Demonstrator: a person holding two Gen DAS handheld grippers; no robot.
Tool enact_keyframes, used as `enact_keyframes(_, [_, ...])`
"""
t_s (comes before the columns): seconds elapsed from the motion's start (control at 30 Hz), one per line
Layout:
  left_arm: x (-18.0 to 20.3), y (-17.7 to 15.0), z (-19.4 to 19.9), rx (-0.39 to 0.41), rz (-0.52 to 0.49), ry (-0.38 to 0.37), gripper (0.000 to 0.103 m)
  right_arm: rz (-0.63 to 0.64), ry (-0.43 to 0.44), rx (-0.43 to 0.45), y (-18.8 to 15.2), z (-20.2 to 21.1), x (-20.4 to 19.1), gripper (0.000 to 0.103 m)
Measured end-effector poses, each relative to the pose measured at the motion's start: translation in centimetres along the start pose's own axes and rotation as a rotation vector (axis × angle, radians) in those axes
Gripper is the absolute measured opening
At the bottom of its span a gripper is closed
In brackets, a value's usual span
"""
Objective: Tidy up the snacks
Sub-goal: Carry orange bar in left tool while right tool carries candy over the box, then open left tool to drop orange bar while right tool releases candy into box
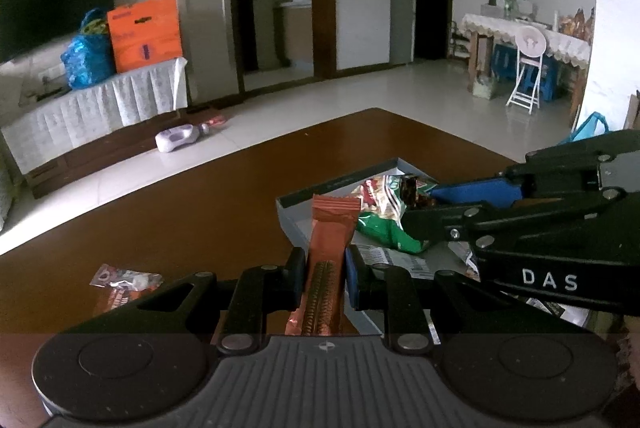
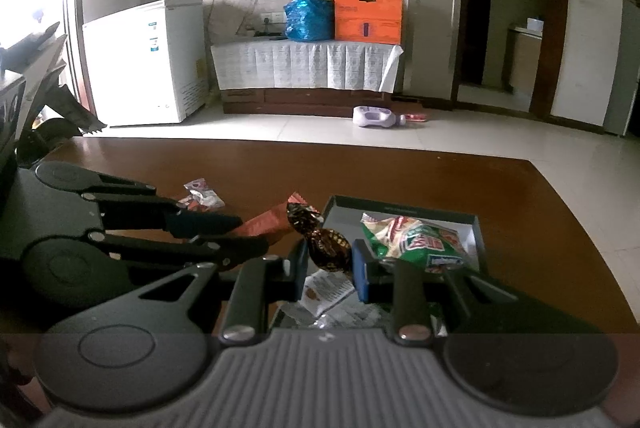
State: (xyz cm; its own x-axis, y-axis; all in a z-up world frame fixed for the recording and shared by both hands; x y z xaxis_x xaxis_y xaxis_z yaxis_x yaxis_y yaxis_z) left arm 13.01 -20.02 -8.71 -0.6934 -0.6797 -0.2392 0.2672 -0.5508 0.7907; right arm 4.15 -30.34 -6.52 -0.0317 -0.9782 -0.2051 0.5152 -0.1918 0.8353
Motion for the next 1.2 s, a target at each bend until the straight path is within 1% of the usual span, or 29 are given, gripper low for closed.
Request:
enact_keyframes(0.3, [1.5,0.8,-1.1,0.009,-0.003,-0.028,0.022,-0.02,-0.031,0.009,0.2,0.1,1.8,0.024])
enact_keyframes(0.63, [3.2,0.8,-2.9,-0.004,-0.02,-0.063,0.023,-0.048,-0.083,0.001,0.0,-0.4,4.9,0.024])
enact_keyframes(0.9, [4.9,0.9,-4.2,-0.021,-0.037,-0.087,0.023,-0.033,-0.105,-0.018,-0.6,-1.3,5.7,0.024])
enact_keyframes(1.2, [5.0,0.8,-5.0,-0.031,-0.04,-0.094,0.023,-0.033,-0.113,-0.027,-1.1,-2.3,6.0,0.024])
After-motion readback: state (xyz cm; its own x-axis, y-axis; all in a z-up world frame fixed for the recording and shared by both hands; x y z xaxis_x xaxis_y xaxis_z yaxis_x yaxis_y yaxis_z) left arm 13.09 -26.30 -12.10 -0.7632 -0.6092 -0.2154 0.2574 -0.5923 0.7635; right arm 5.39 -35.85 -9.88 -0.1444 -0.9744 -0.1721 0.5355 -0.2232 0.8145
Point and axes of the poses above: each gripper's, at about its wrist camera, not at the fingertips, and z roughly against the way its jaws point, x to its right, y to its top, the point moved 9 cm from there along -z, roughly the way its jaws point, and after that the axes turned 14 degrees about -z, right-handed, at the moved point
